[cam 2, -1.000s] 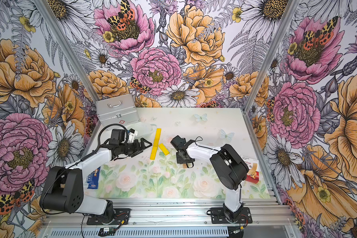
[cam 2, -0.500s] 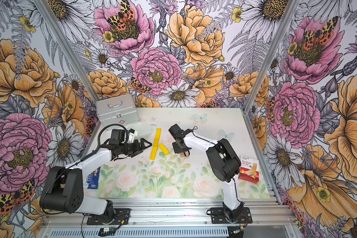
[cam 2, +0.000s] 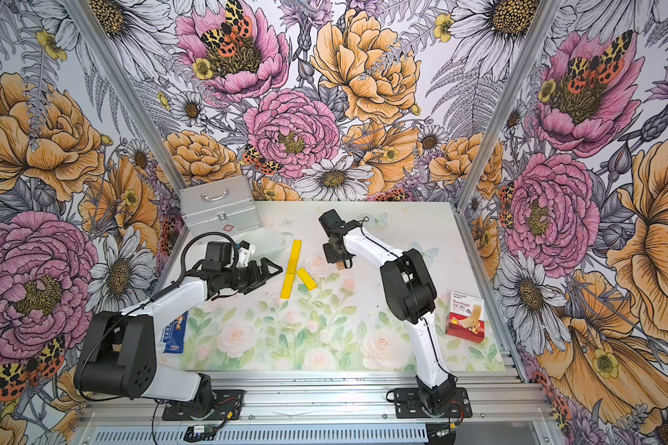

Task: Assemble the letter k with building blocks
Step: Assemble the building block at the center of the board.

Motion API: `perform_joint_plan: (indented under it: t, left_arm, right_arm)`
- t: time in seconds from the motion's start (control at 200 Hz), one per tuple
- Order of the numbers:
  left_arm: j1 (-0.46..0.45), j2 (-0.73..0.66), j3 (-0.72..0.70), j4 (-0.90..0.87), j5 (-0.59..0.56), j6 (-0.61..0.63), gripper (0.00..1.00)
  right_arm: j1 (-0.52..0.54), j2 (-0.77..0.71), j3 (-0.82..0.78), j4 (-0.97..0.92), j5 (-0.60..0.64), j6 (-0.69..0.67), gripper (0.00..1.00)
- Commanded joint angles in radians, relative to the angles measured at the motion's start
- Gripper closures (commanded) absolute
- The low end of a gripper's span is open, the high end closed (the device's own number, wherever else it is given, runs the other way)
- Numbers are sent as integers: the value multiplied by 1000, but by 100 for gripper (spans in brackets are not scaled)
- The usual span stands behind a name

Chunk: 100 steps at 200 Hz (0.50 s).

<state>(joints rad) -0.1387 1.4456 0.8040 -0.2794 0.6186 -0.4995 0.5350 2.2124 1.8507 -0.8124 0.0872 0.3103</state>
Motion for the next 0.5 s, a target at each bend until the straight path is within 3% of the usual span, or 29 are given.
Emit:
perform_joint_plan:
  t: [0.0,0.495]
  left_arm:
    - [13,-21,-7,20,24,-10,1]
    - [12,-21,-8,22,28,-8,1]
  right_arm:
    - [-13,61,71,-30,-29,89,90]
    - [-41,180,195,-28,-122,345,94]
